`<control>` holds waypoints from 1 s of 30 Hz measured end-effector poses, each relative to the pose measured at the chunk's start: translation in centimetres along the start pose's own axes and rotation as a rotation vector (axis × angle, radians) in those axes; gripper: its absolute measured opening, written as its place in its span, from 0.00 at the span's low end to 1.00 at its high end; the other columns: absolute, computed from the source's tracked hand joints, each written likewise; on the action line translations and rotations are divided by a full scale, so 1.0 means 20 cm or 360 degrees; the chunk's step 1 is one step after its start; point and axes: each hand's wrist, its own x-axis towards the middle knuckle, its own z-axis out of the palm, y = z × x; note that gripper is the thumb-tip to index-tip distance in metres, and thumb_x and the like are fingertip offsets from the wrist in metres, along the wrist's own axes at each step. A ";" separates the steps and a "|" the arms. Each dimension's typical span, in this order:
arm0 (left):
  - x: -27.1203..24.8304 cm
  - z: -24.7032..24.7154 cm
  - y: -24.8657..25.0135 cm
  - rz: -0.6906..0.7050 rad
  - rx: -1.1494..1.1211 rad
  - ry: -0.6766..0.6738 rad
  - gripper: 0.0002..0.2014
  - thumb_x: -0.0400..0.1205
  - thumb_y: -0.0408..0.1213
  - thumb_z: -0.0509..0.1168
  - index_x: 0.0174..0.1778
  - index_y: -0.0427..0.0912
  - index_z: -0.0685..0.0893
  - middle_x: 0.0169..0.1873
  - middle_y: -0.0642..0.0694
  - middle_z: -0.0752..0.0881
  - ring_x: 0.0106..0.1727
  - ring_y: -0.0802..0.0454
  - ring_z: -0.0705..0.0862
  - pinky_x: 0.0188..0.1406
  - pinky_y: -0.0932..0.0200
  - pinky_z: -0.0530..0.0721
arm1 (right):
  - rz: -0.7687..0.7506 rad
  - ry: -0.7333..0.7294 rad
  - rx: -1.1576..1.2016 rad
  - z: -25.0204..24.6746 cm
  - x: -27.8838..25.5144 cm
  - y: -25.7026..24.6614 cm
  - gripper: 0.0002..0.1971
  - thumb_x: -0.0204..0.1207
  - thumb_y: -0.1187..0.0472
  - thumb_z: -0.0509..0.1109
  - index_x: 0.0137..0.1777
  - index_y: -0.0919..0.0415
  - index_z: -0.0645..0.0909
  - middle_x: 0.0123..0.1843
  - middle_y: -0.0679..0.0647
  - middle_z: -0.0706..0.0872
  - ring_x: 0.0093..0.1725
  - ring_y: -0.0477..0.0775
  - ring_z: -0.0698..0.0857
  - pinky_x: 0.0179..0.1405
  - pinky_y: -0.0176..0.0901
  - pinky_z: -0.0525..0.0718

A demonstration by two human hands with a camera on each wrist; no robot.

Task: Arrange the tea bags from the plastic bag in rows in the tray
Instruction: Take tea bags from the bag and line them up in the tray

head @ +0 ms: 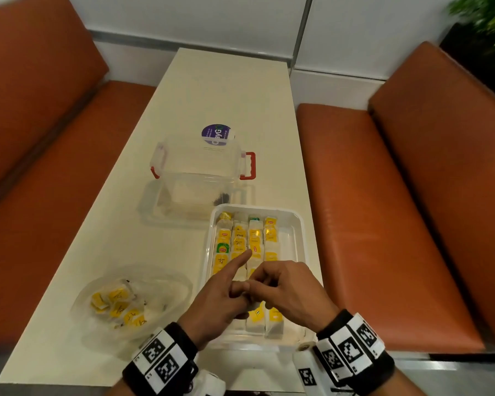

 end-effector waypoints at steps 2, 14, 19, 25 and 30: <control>0.02 -0.01 0.01 0.0033 -0.0012 -0.0024 0.41 0.80 0.23 0.69 0.83 0.60 0.63 0.36 0.51 0.88 0.44 0.55 0.87 0.50 0.57 0.85 | 0.0033 0.0066 0.0022 -0.02 0.00 -0.01 0.13 0.75 0.39 0.75 0.43 0.48 0.88 0.35 0.43 0.91 0.36 0.41 0.89 0.42 0.47 0.88; 0.13 -0.07 0.09 -0.0088 0.0099 -0.0227 0.16 0.73 0.46 0.75 0.57 0.53 0.88 0.50 0.50 0.91 0.51 0.57 0.88 0.49 0.56 0.82 | 0.0034 0.0032 -0.0030 -0.22 0.03 0.04 0.11 0.73 0.54 0.81 0.52 0.43 0.83 0.37 0.41 0.91 0.37 0.42 0.88 0.43 0.52 0.88; 0.19 -0.02 0.09 -0.0089 0.0218 -0.0146 0.05 0.81 0.40 0.74 0.42 0.46 0.85 0.39 0.49 0.89 0.44 0.55 0.87 0.43 0.56 0.82 | 0.0103 -0.0006 -0.0169 -0.31 0.08 0.08 0.09 0.74 0.49 0.80 0.52 0.44 0.88 0.36 0.40 0.90 0.37 0.40 0.88 0.46 0.52 0.88; 0.24 0.03 0.11 -0.0125 0.0287 -0.0121 0.05 0.80 0.40 0.75 0.49 0.44 0.88 0.42 0.44 0.92 0.41 0.56 0.88 0.37 0.60 0.82 | 0.0126 0.0046 -0.0268 -0.36 0.12 0.13 0.06 0.73 0.46 0.80 0.45 0.43 0.88 0.36 0.39 0.89 0.36 0.39 0.85 0.39 0.45 0.86; 0.29 0.06 0.11 -0.0167 0.0366 -0.0017 0.06 0.80 0.39 0.75 0.51 0.44 0.89 0.40 0.46 0.92 0.37 0.57 0.88 0.33 0.60 0.81 | 0.0068 -0.0012 -0.0285 -0.40 0.17 0.18 0.05 0.73 0.47 0.80 0.47 0.44 0.90 0.39 0.39 0.90 0.41 0.40 0.86 0.43 0.45 0.85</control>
